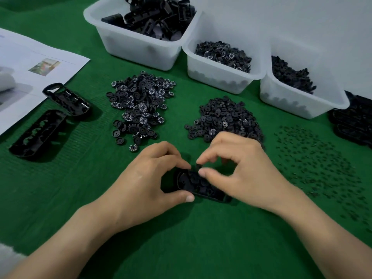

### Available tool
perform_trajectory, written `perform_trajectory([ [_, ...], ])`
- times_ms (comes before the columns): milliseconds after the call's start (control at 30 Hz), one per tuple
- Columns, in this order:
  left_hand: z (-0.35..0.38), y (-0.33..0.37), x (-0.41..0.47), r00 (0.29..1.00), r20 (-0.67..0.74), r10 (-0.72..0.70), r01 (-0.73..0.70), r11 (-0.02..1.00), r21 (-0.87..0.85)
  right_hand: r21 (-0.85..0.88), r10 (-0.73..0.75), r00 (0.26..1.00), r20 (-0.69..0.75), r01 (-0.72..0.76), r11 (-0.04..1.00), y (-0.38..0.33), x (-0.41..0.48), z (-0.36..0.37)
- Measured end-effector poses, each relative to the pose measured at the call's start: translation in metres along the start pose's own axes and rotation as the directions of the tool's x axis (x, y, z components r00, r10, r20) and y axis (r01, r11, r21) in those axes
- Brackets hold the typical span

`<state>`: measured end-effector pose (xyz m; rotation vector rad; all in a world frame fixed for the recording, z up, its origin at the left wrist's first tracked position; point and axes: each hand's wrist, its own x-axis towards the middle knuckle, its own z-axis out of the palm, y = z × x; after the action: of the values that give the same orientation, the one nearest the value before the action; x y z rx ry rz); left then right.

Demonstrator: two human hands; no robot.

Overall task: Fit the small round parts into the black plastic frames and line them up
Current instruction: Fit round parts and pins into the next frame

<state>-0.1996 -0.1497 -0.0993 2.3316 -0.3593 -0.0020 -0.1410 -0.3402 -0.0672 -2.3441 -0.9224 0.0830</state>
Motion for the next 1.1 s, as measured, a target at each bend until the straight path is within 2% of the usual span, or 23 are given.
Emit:
perform_trajectory([
  [100, 0.000, 0.001, 0.001, 1.000, -0.005, 0.001, -0.001, 1.000, -0.001, -0.083, -0.049, 0.997, 0.055, 0.053, 0.995, -0.007, -0.009, 0.005],
  [267, 0.001, 0.001, 0.000, 1.000, -0.008, -0.003, 0.003, 1.000, 0.003, -0.223, -0.115, 0.992, 0.042, 0.122, 0.967, -0.009, -0.009, 0.007],
  [367, 0.001, 0.000, 0.000, 1.000, -0.003, 0.002, -0.002, 1.000, 0.015, -0.246, -0.131, 0.982, 0.136, 0.161, 0.956, -0.013, -0.009, 0.003],
  [433, 0.001, 0.000, -0.001, 1.000, 0.004, 0.001, -0.001, 1.000, 0.009, -0.190, -0.058, 0.987, 0.150, 0.086, 0.978, -0.009, -0.002, -0.005],
  [467, 0.001, -0.001, -0.001, 1.000, 0.008, -0.001, 0.001, 1.000, 0.006, -0.179, -0.011, 0.994, 0.112, 0.031, 0.983, -0.005, 0.003, -0.008],
  [533, 0.001, -0.001, -0.001, 1.000, 0.013, -0.004, 0.004, 1.000, 0.006, -0.231, 0.064, 0.998, -0.017, -0.067, 0.971, 0.009, 0.015, -0.011],
  [600, 0.000, -0.001, -0.001, 1.000, 0.015, -0.005, 0.005, 1.000, 0.007, -0.284, 0.114, 0.992, -0.057, -0.126, 0.950, 0.020, 0.025, -0.008],
  [700, 0.000, -0.001, -0.001, 1.000, 0.012, 0.000, 0.000, 1.000, -0.004, -0.286, 0.123, 0.991, -0.042, -0.130, 0.949, 0.024, 0.031, -0.001],
  [800, 0.000, -0.001, -0.001, 1.000, 0.009, -0.004, 0.004, 1.000, -0.008, -0.285, 0.069, 0.995, -0.066, -0.085, 0.955, 0.024, 0.032, 0.000],
  [967, 0.000, -0.001, -0.001, 1.000, 0.011, -0.003, 0.003, 1.000, -0.005, -0.194, 0.041, 0.999, -0.017, -0.044, 0.980, 0.018, 0.021, 0.002],
  [1100, -0.001, -0.001, -0.001, 1.000, 0.005, -0.004, 0.004, 1.000, -0.009, -0.217, 0.064, 0.997, -0.035, -0.070, 0.974, 0.015, 0.016, 0.004],
])
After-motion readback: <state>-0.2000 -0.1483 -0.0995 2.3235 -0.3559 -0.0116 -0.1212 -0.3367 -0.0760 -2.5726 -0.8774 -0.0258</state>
